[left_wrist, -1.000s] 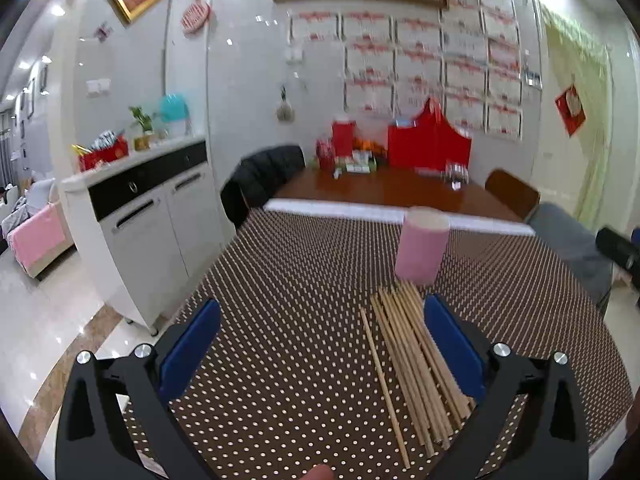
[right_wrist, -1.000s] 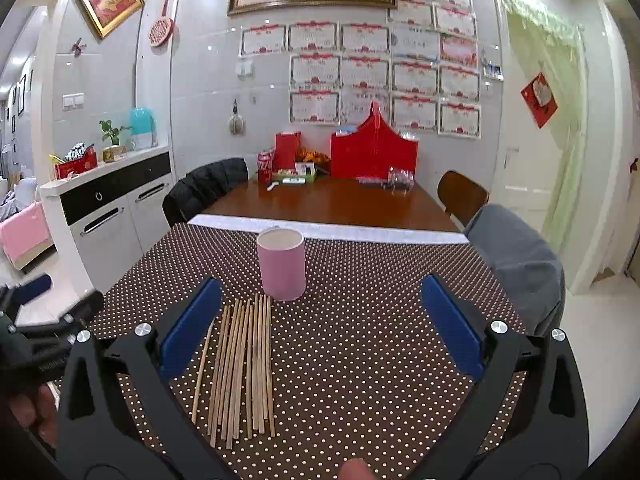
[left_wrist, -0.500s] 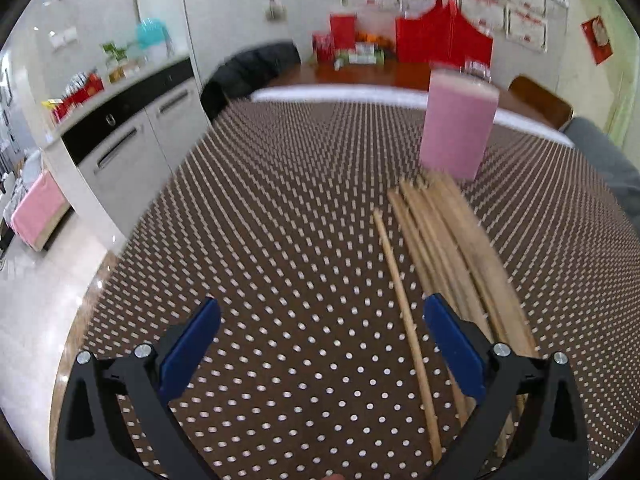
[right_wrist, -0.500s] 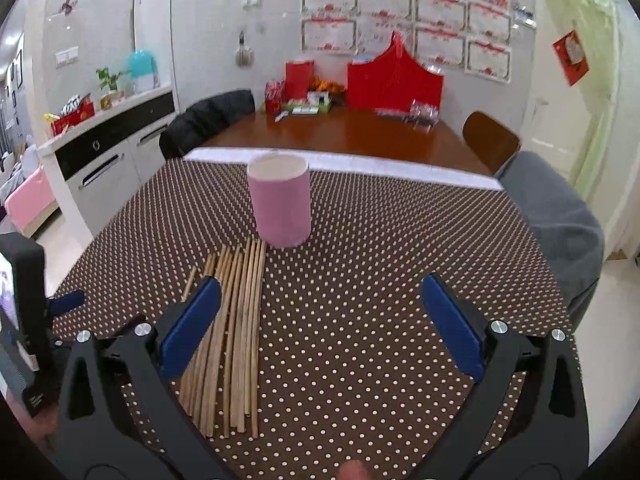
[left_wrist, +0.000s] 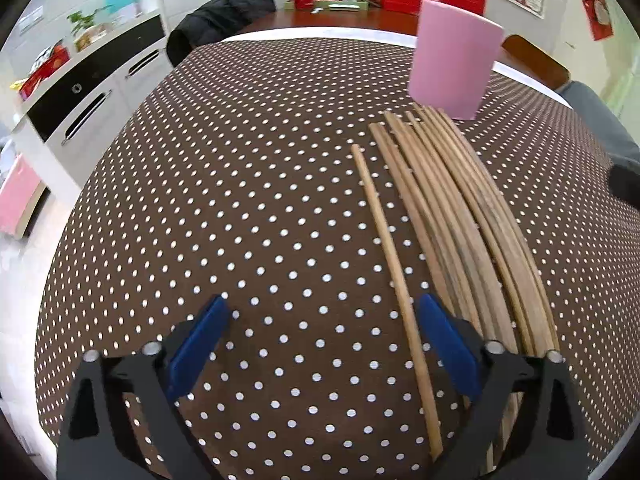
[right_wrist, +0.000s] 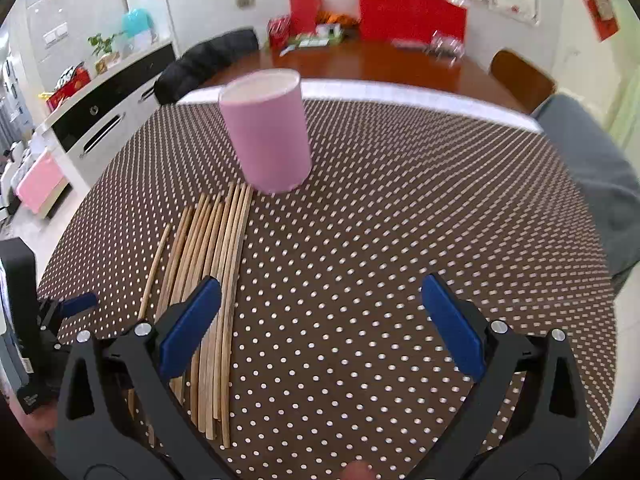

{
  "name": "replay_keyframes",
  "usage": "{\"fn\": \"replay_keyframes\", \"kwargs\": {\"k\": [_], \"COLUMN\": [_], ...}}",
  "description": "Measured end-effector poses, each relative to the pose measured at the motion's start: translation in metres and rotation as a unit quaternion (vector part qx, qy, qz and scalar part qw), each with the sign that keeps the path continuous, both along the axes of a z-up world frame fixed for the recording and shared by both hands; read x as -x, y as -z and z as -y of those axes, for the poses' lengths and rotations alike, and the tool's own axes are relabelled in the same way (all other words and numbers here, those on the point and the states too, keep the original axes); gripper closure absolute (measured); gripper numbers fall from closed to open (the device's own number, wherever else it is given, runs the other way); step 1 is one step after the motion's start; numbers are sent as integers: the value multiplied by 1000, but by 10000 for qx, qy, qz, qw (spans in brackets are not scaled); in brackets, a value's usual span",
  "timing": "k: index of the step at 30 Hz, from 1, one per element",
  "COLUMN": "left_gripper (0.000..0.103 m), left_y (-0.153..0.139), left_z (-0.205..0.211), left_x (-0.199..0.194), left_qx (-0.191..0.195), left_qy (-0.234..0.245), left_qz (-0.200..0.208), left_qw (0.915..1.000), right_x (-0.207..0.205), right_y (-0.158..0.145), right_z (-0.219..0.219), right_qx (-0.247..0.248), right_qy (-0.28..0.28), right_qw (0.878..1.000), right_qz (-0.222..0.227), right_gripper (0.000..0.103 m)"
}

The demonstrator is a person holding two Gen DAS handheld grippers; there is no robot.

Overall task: Organize utensils
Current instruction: 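Close the left gripper on one chopstick while the right gripper closes on another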

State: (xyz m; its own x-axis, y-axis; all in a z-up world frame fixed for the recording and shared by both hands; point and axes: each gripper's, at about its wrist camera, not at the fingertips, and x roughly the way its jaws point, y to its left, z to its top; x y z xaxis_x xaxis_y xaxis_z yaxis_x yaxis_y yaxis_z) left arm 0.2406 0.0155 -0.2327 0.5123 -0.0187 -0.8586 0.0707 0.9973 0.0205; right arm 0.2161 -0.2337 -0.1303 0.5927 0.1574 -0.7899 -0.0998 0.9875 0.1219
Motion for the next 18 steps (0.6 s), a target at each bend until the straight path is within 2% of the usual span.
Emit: {"fn": "replay_keyframes", "kwargs": {"k": [4,8,11,15,18], "left_gripper": [40,41,41,41,49], "left_y": [-7,-10,-14,-14,-14], "left_z": [9,9,10,14,17], "left_x": [-11,-29,-49,-63,-61], "left_qx": [5,79,82,101,101], "left_qy": [342,408,402,435,456], "left_qz": [-34,-113,-108,-49,7], "left_qw": [9994,9991,9991,9990,9989], "right_x": [-8,-12,-20,-30,-35], "right_y": [15,20,27,40,45], "right_z": [-12,-27,-39,-52,-58], "right_qx": [-125,-126,-142,-67,-49], "right_qy": [-330,-526,-657,-889,-1014], "right_qw": [9988,9976,9959,9919,9896], "right_qz": [-353,-431,-604,-909,-1022], "right_gripper": [7,15,31,66,68]}}
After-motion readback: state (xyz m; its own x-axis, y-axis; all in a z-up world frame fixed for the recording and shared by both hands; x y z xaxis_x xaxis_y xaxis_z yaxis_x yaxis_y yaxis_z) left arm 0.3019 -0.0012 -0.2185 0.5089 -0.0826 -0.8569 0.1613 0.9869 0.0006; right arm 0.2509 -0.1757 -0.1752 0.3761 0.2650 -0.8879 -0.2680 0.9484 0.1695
